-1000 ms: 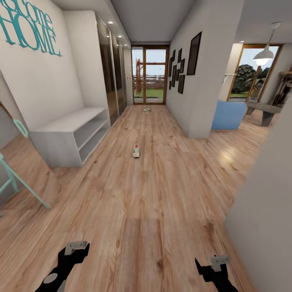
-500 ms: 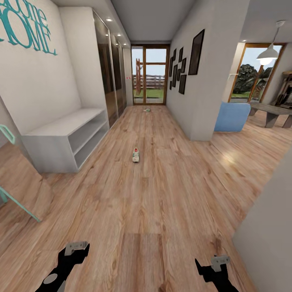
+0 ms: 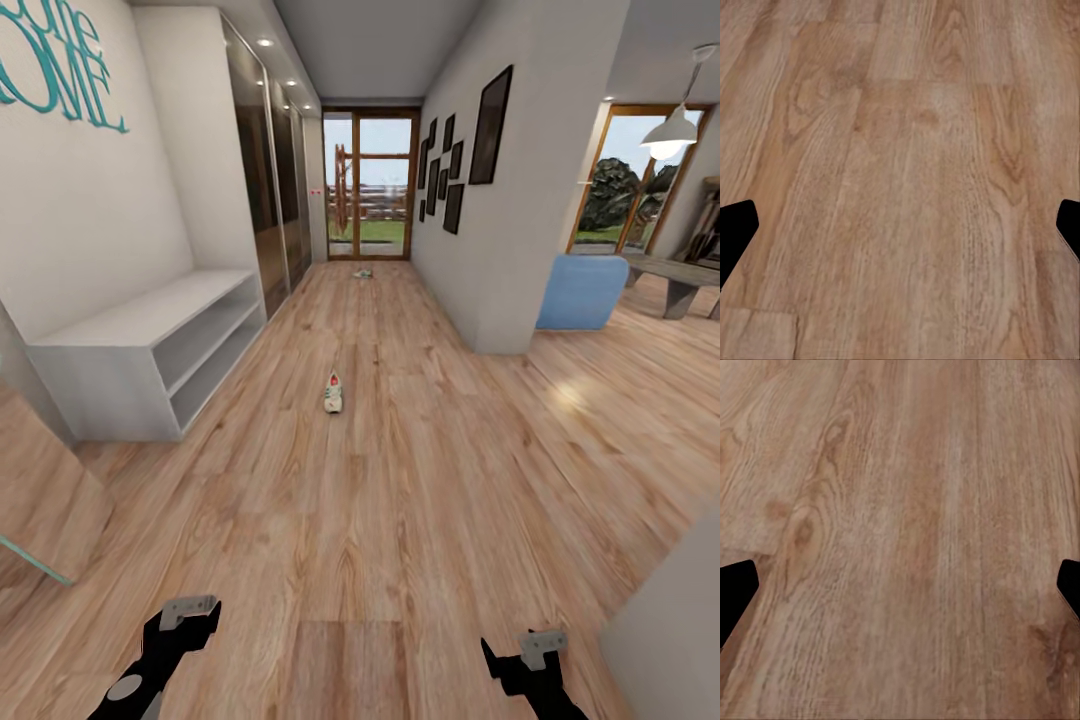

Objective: Pick up the two gym shoes and the two sandals from the corridor floor and place them onto the hallstand (shoe rack) in the corridor, making sure they are on the rack and not on the floor. Arrange them so the two gym shoes are next to each other and the two sandals are next to each other.

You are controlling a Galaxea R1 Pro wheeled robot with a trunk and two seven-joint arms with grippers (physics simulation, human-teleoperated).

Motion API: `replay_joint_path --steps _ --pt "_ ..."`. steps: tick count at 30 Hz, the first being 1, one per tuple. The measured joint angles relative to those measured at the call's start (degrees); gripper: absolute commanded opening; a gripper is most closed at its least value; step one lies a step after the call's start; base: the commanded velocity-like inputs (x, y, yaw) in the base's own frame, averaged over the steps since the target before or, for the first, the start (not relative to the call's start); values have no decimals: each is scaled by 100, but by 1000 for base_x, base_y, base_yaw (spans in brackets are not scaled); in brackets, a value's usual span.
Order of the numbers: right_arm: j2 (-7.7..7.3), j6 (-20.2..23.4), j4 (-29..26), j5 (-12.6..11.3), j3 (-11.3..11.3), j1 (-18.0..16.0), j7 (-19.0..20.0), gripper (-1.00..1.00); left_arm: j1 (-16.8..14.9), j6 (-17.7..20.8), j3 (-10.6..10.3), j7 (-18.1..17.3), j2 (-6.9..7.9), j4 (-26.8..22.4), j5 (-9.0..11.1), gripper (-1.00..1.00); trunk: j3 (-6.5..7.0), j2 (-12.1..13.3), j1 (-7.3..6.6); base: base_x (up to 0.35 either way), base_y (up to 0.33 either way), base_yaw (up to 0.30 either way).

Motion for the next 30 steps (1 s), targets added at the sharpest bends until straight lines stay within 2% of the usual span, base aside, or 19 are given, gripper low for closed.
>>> replay_joint_path --steps 30 --pt "0 0 0 3 6 -1 2 100 -1 0 0 0 -6 5 0 100 0 0 0 339 0 0"
